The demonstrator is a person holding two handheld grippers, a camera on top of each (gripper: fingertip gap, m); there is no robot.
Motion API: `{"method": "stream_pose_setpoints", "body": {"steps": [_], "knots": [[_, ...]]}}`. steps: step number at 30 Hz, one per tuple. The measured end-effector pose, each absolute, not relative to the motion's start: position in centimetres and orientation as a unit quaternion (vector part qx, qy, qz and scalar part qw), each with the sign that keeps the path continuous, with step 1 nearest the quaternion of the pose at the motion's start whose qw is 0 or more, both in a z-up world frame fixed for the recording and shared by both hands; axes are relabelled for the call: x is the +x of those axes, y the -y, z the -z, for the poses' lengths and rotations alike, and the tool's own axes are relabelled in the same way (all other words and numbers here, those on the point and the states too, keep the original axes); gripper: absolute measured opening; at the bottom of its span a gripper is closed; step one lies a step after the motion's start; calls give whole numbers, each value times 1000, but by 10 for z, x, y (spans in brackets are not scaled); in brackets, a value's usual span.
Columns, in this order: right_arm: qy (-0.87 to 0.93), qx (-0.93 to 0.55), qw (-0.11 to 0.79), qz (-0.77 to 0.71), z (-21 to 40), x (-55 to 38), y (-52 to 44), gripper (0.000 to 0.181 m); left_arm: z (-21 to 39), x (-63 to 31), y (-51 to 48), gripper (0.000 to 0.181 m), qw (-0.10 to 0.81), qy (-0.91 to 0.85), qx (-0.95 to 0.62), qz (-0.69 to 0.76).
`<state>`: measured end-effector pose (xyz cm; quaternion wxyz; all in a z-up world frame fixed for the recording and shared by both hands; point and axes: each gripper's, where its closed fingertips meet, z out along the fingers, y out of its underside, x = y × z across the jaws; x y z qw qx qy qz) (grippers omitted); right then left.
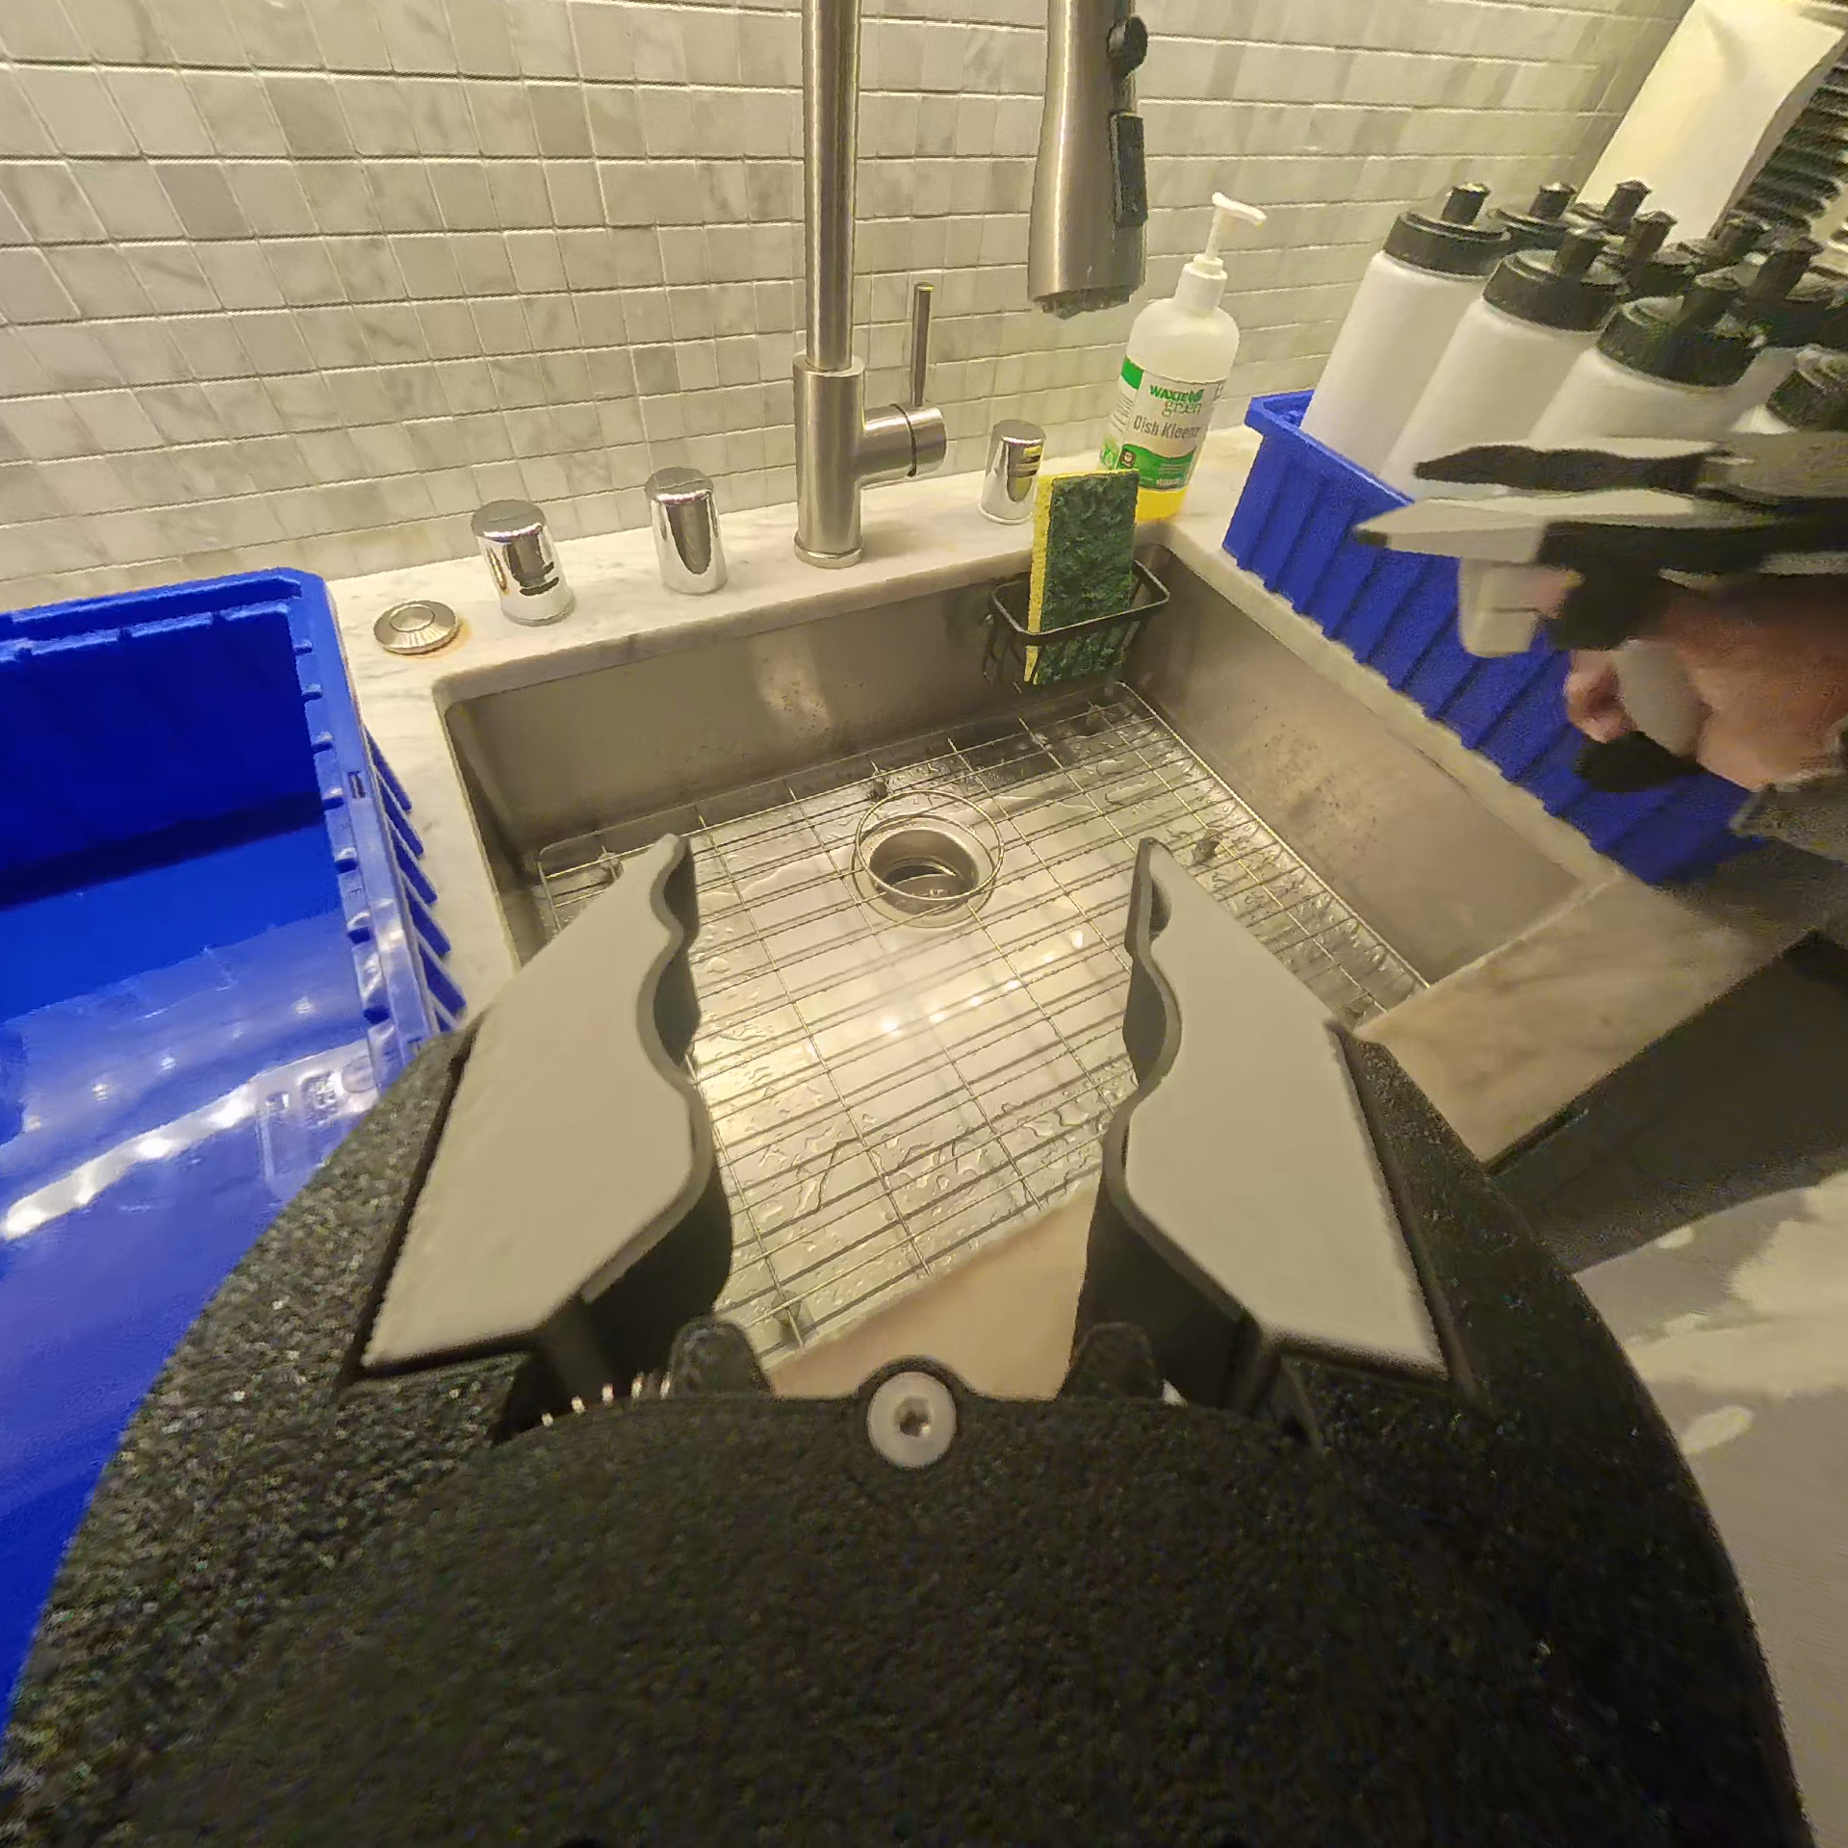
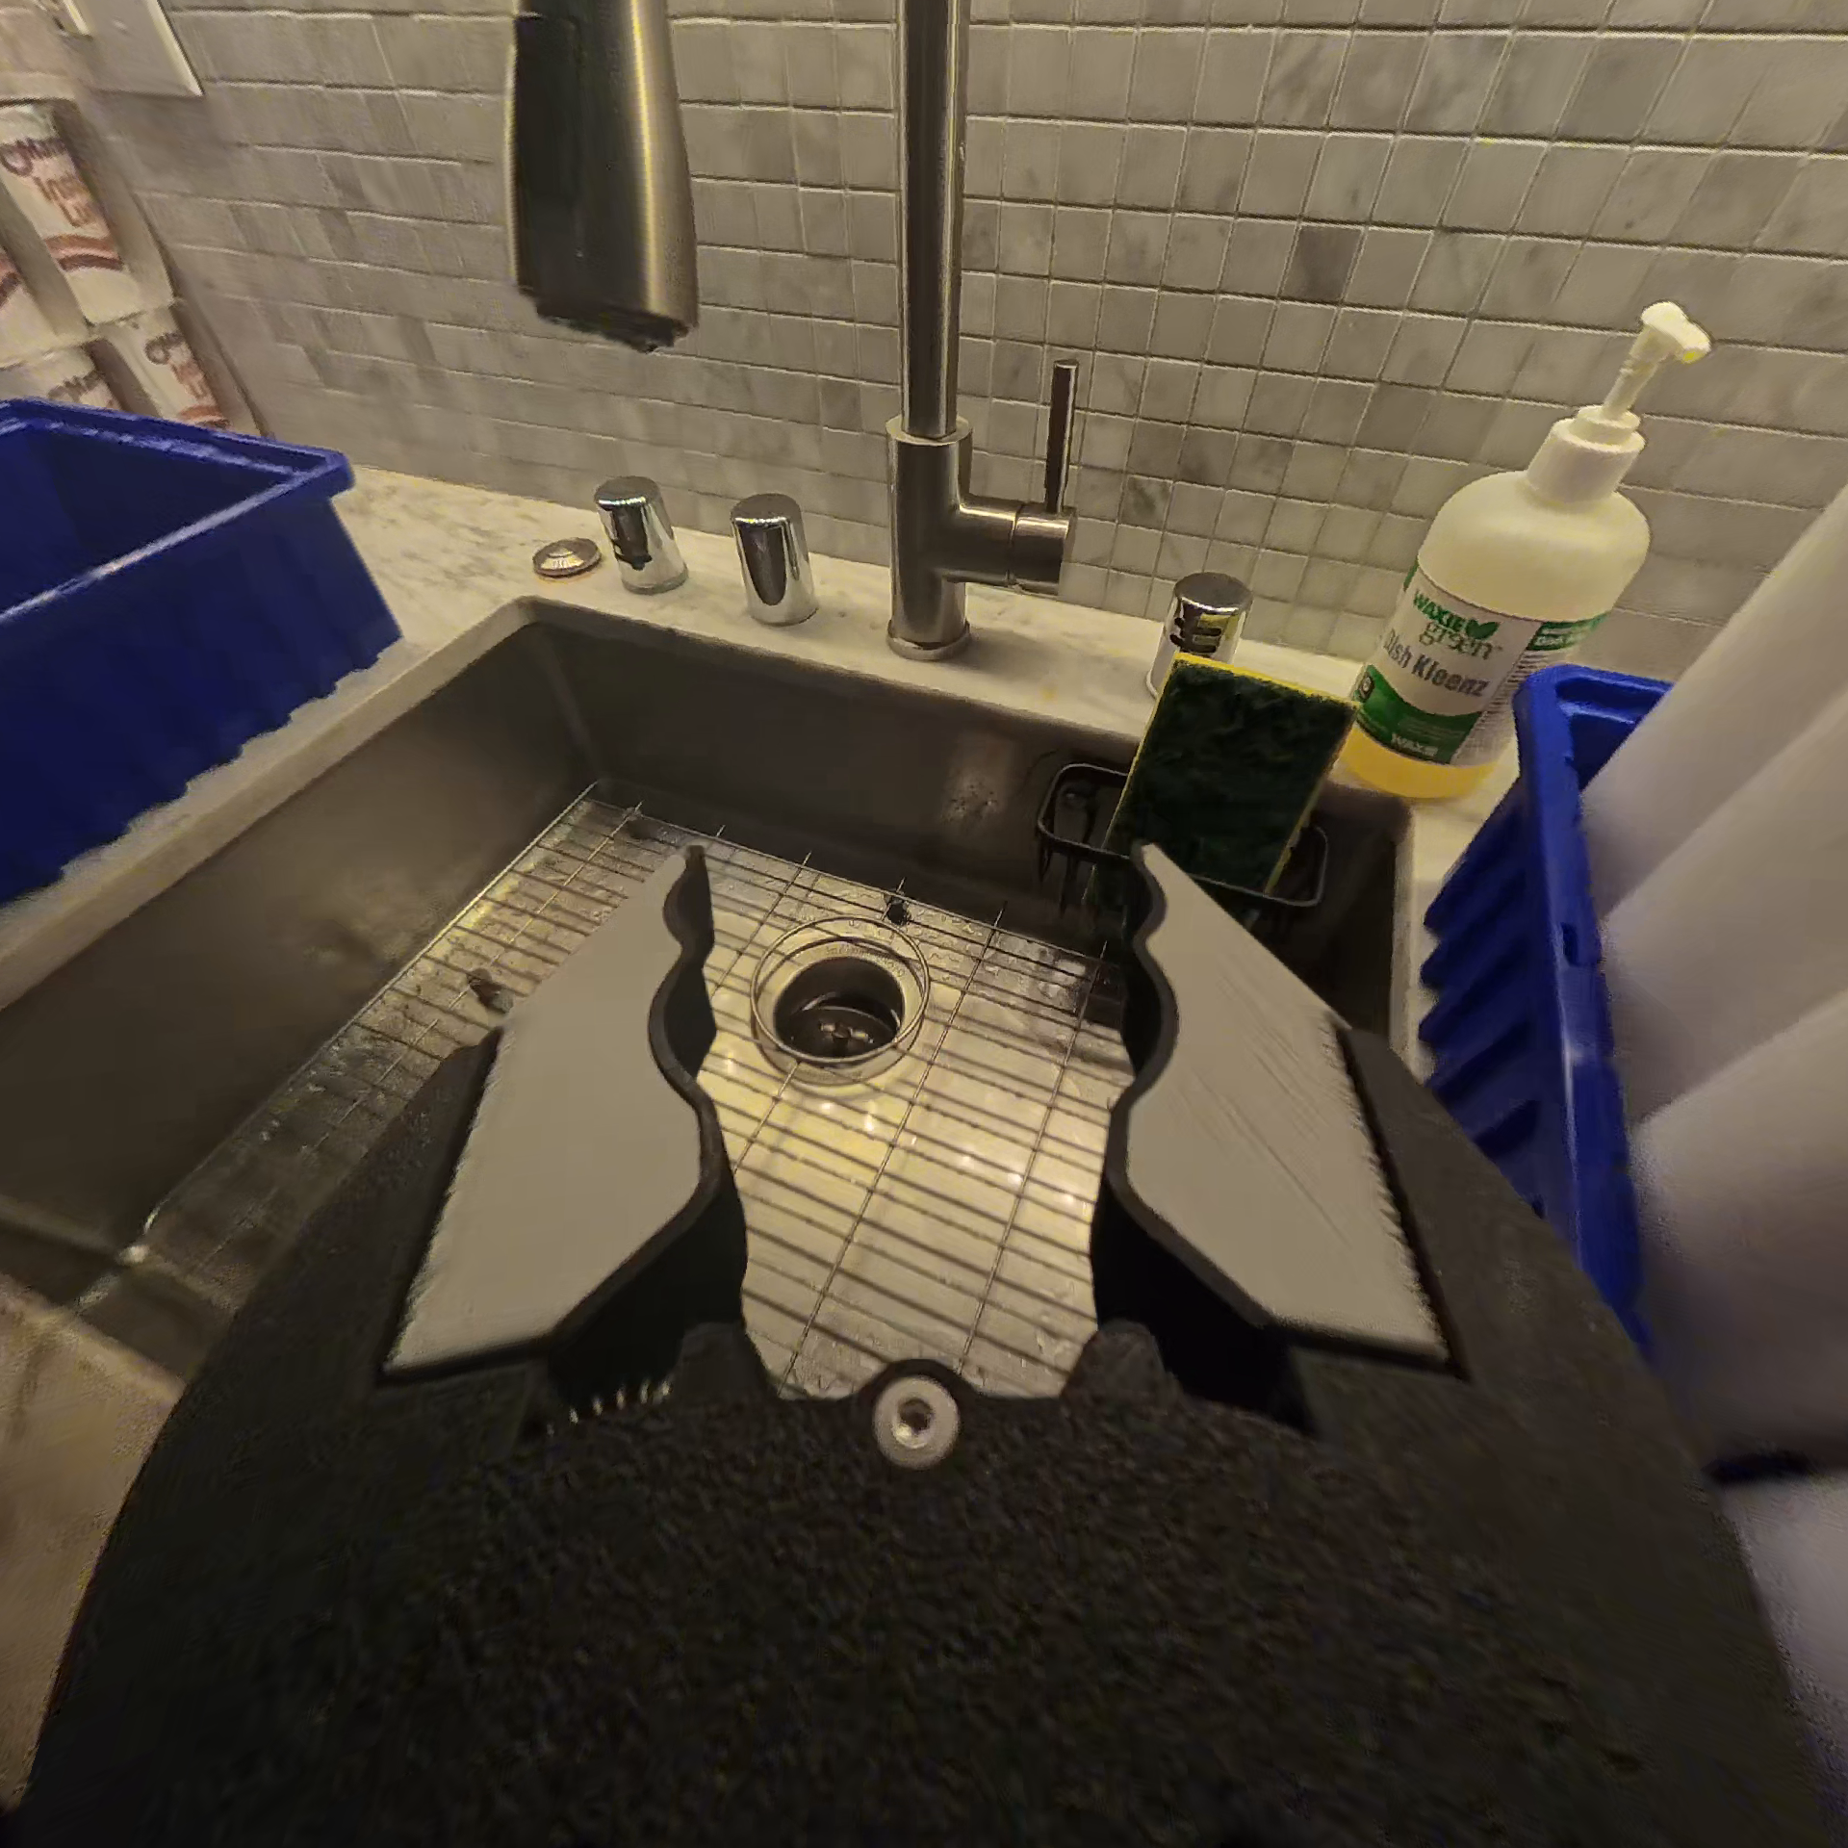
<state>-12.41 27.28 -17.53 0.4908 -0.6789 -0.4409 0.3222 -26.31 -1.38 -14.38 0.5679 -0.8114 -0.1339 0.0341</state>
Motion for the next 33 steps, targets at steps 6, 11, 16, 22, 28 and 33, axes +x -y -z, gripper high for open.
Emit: {"method": "stream_pose_setpoints", "body": {"steps": [6,11,16,22,28,33], "knots": [[429,-690,504,-294,165,-63,-215,87,155,-263,32,87,570,124,-812,-31],[410,-699,517,-277,157,-21,-172,90,158,-258,50,90,573,138,-807,-38],[363,-713,532,-277,148,34,-153,94,158,-244,75,92,580,169,-794,-63],[350,-719,546,-250,147,128,-138,95,148,-196,117,92,595,202,-772,-93],[357,-727,542,-225,155,226,-109,97,148,-122,176,91,587,240,-763,-123],[357,-733,533,-224,159,289,-79,99,149,-77,243,95,571,279,-756,-157]]}}
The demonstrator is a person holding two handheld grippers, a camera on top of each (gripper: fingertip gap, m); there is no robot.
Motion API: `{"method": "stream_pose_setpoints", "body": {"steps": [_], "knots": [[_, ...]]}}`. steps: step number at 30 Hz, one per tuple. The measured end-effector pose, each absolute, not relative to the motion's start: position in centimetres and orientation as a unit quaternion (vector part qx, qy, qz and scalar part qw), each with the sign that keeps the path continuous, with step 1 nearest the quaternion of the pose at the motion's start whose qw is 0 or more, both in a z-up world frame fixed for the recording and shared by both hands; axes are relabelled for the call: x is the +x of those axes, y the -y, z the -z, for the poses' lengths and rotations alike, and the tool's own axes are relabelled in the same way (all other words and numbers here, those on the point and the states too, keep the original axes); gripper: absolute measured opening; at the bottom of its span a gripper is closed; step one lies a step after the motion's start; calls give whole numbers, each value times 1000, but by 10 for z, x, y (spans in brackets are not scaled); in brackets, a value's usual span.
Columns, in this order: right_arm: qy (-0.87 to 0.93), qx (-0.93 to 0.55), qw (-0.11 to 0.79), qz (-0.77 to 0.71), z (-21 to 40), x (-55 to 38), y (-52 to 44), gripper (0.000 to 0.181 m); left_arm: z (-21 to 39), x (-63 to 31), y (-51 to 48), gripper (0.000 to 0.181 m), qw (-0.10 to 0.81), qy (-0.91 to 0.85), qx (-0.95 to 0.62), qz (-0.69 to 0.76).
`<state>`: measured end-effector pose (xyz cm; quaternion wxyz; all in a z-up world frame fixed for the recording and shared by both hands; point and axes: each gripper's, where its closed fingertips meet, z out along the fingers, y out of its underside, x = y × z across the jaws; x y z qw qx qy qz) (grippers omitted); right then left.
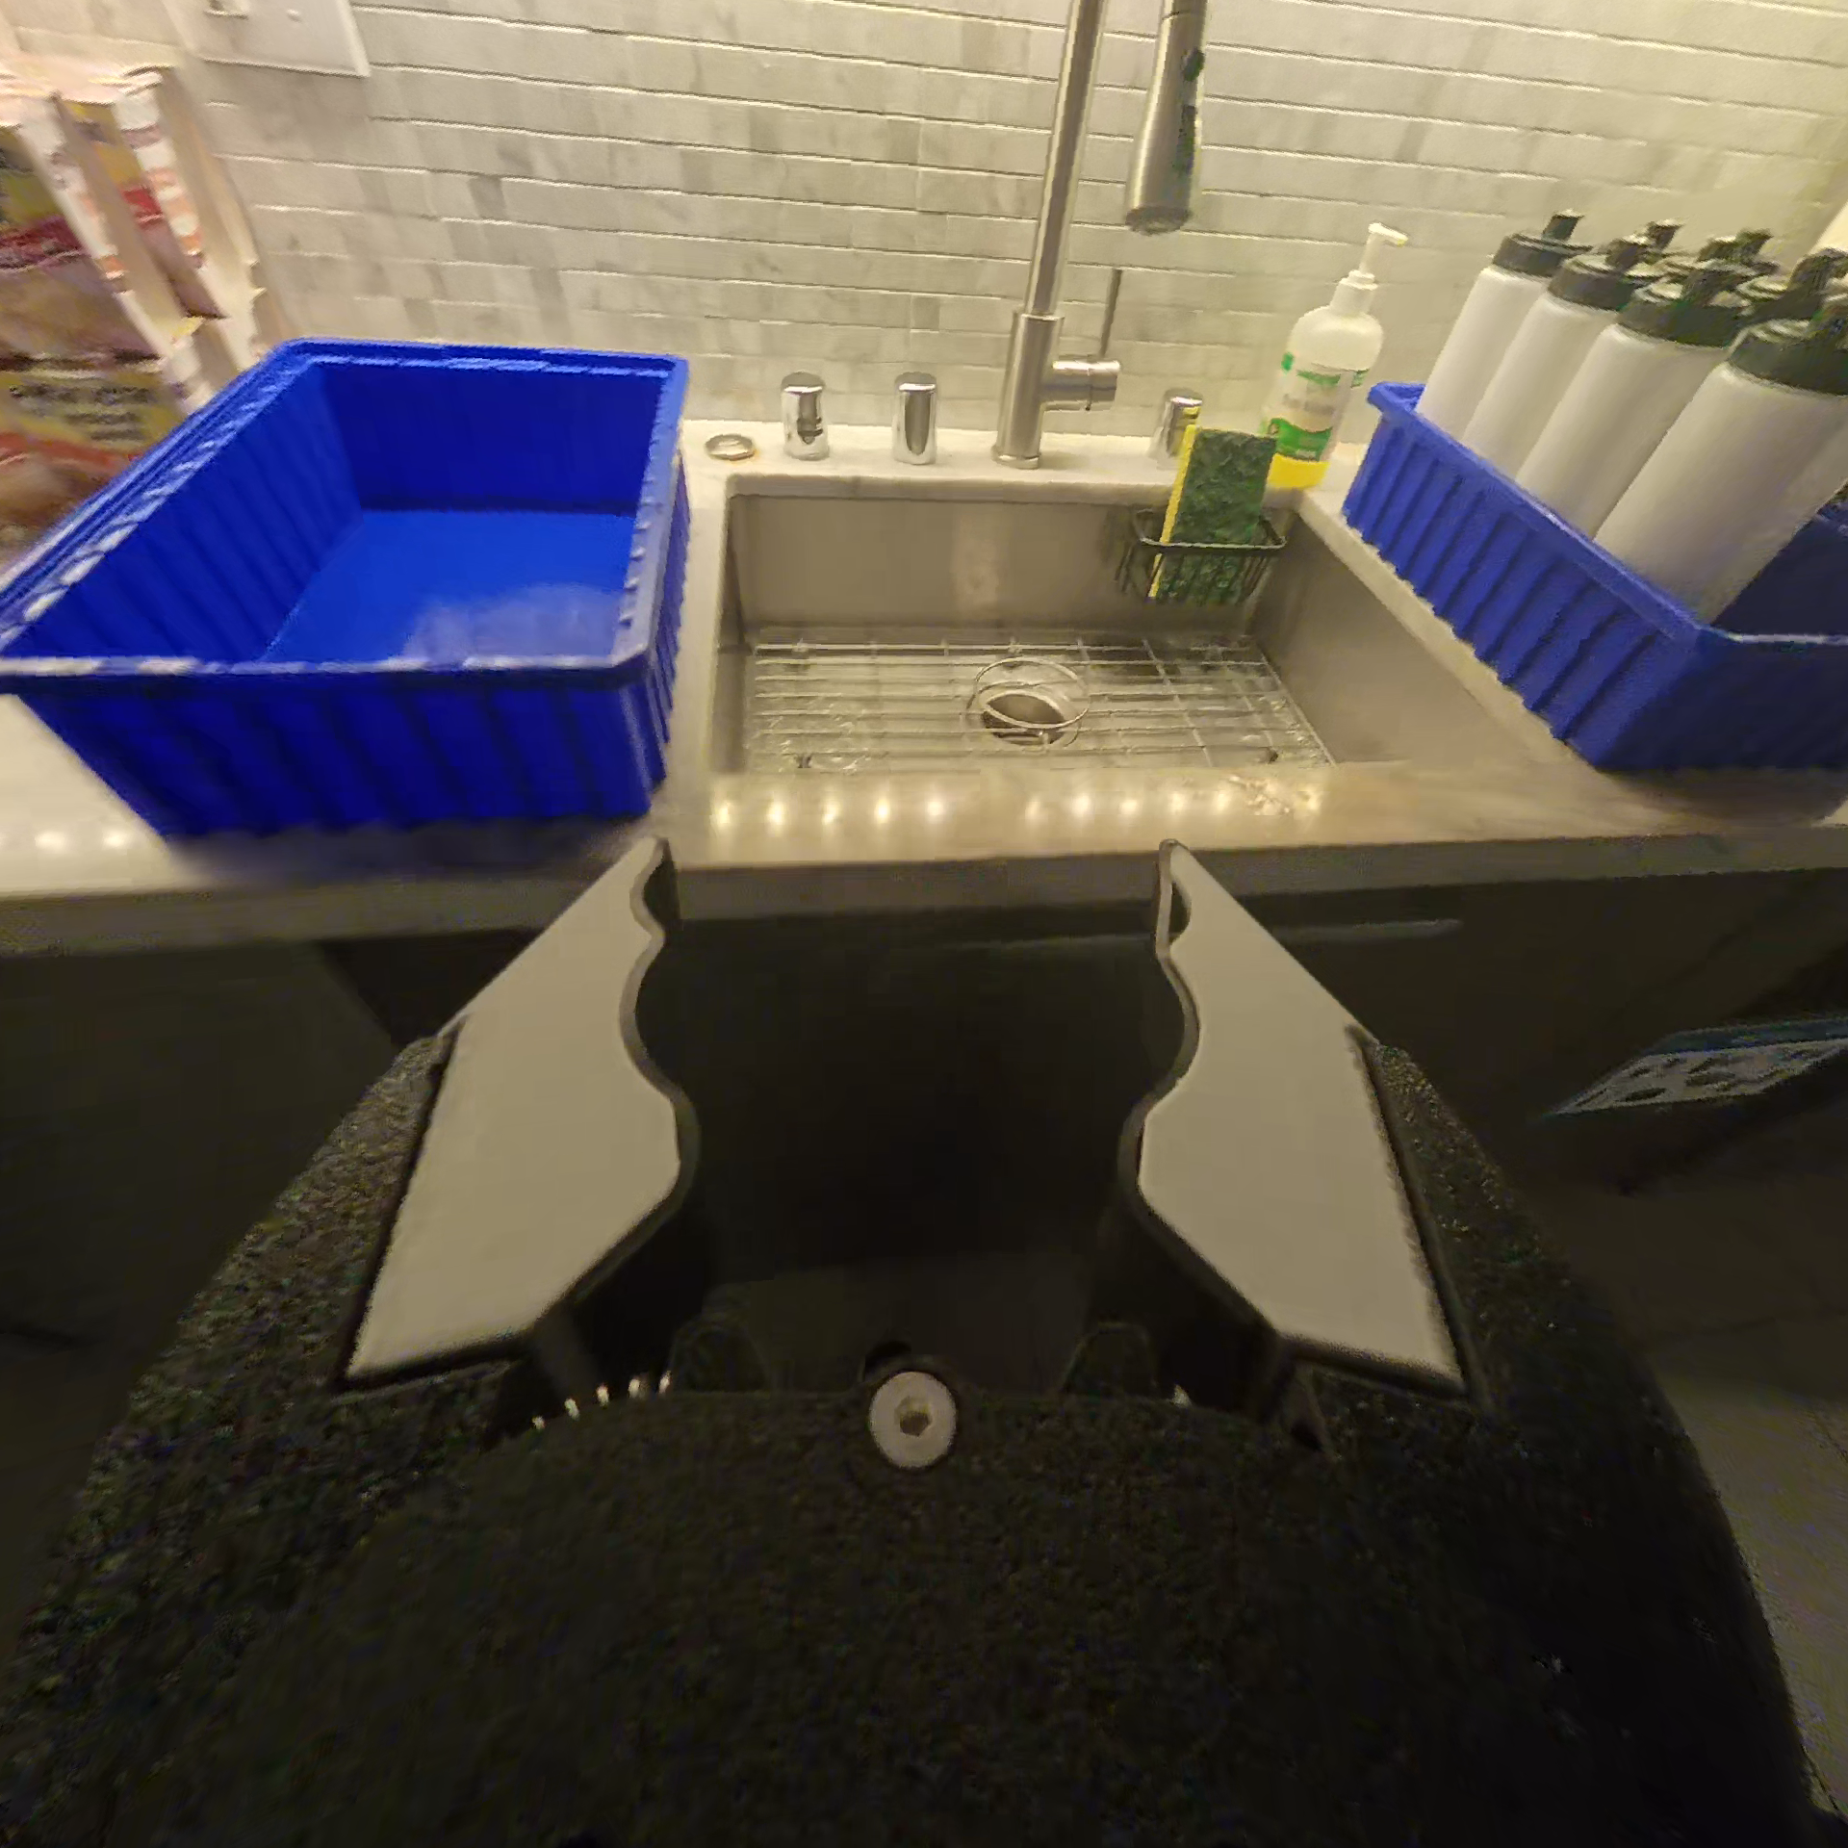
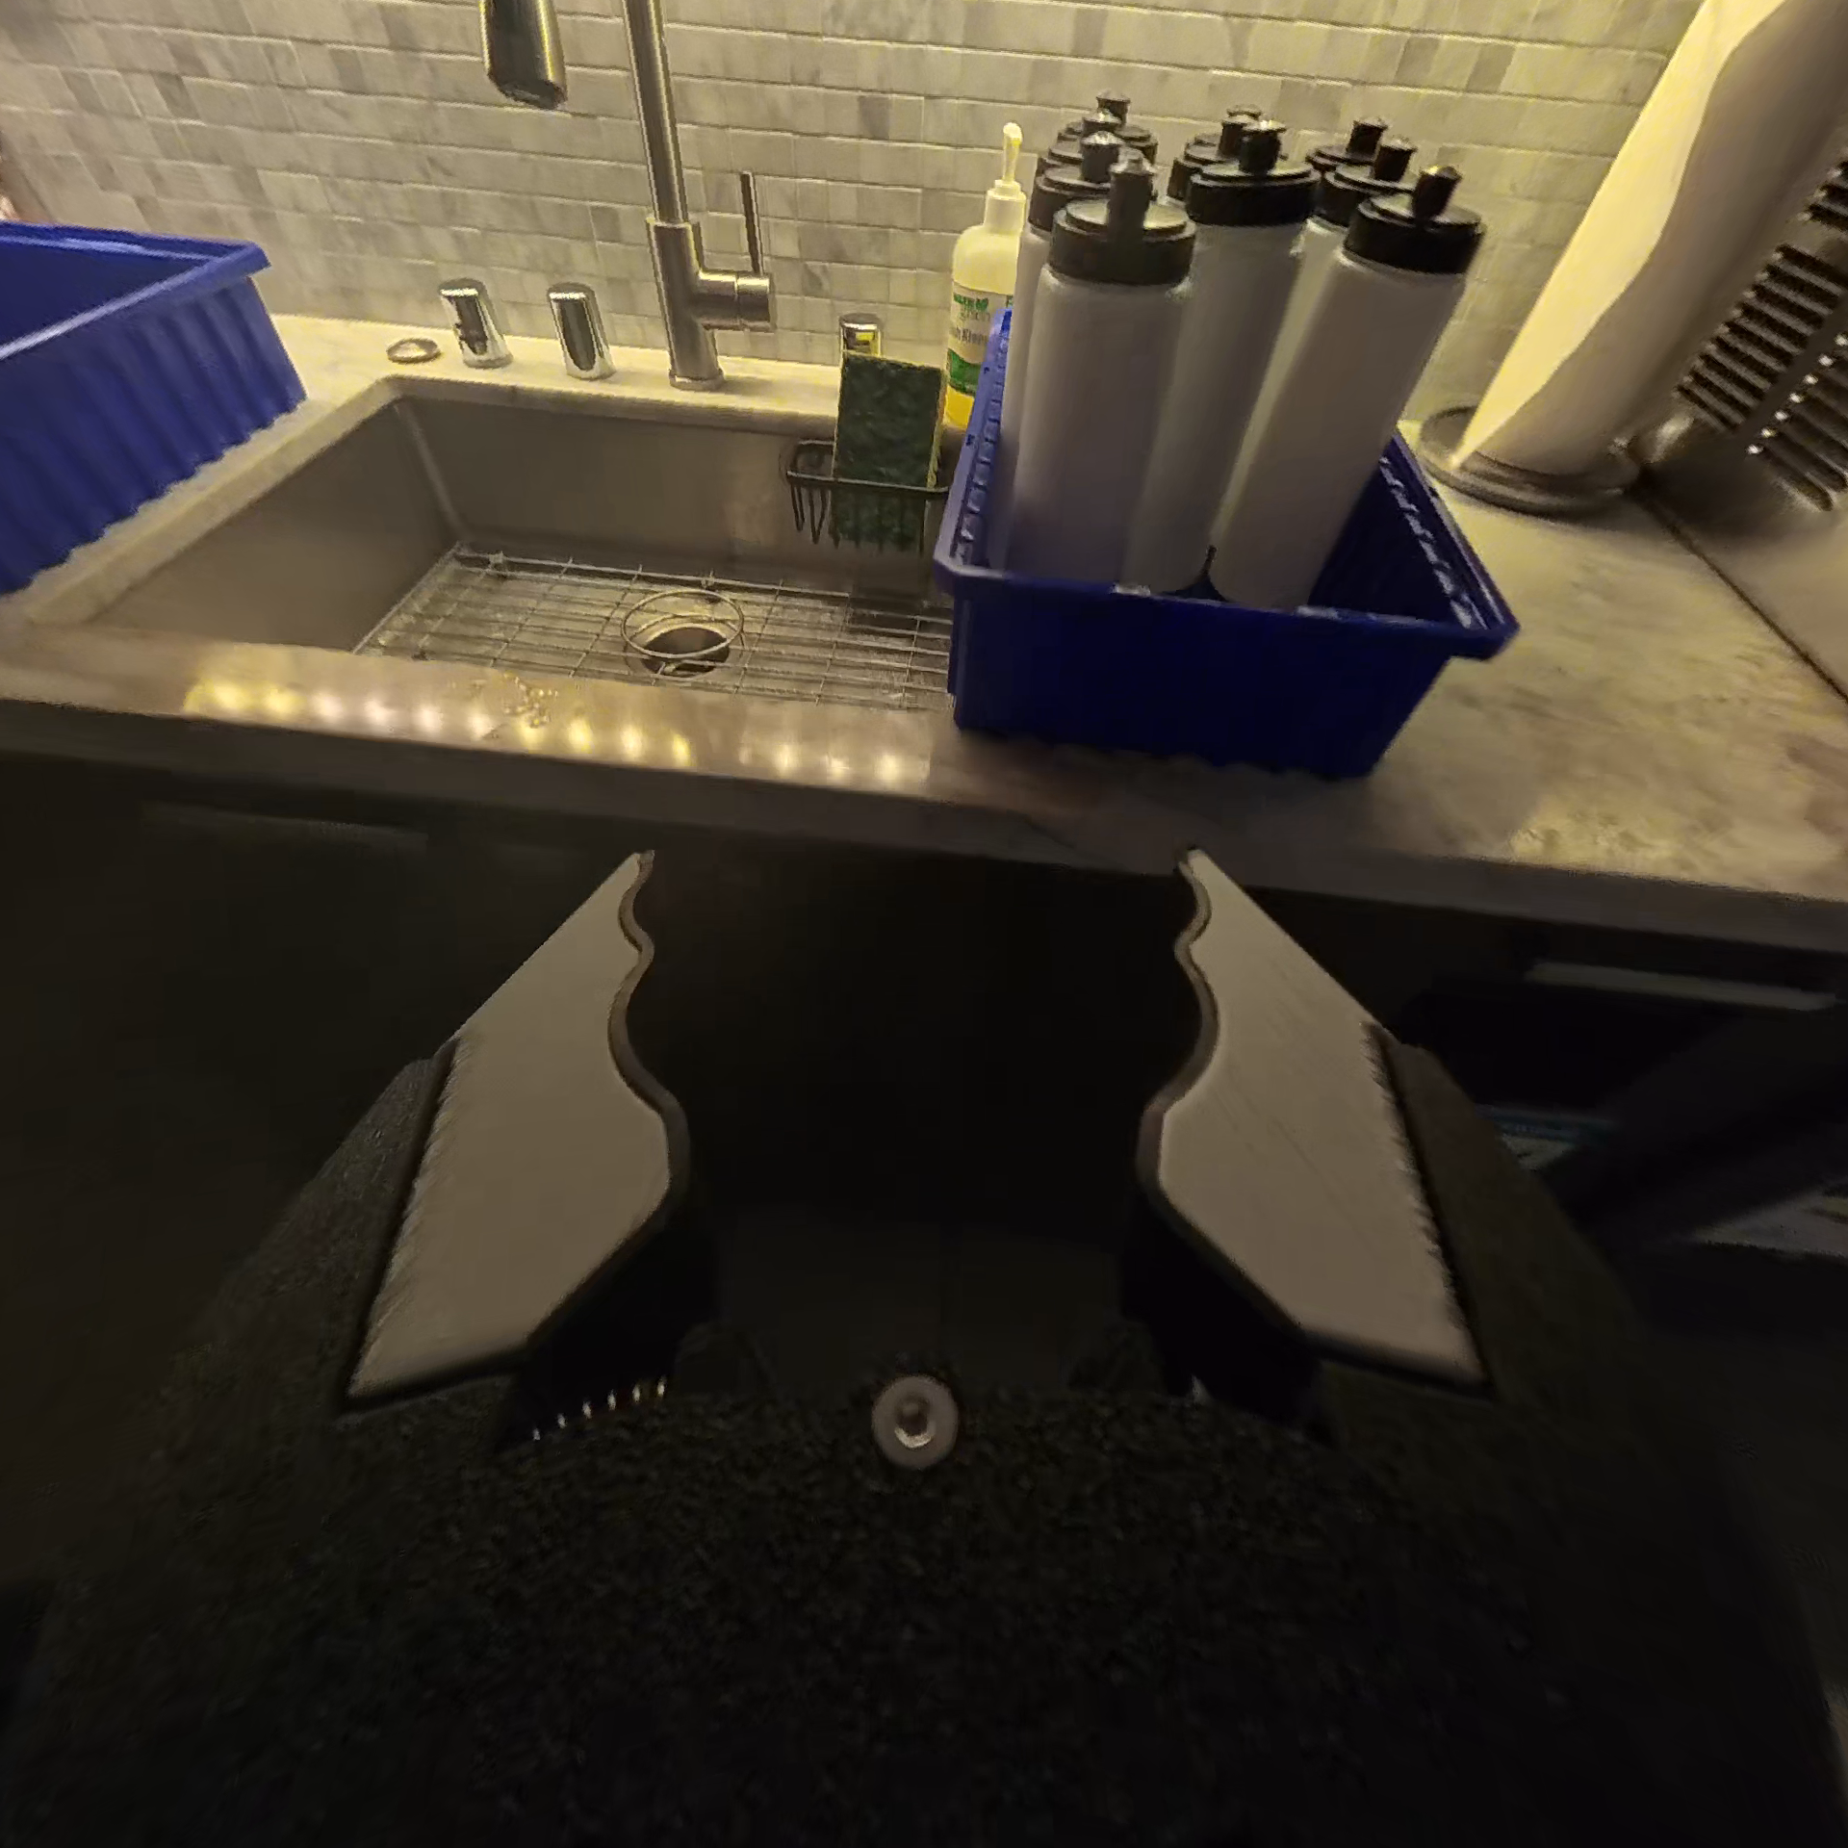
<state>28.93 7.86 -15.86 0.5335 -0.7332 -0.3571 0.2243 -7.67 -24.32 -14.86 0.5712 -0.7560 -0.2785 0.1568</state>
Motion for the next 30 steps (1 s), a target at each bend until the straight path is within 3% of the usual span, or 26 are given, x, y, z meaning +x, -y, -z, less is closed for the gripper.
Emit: {"method": "stream_pose_setpoints", "body": {"steps": [13,30], "knots": [[343,-729,545,-232,142,344,-10,102,132,-24,351,100,570,308,-739,-183],[334,-741,541,-215,145,346,12,104,135,-36,384,102,571,307,-740,-181]]}}
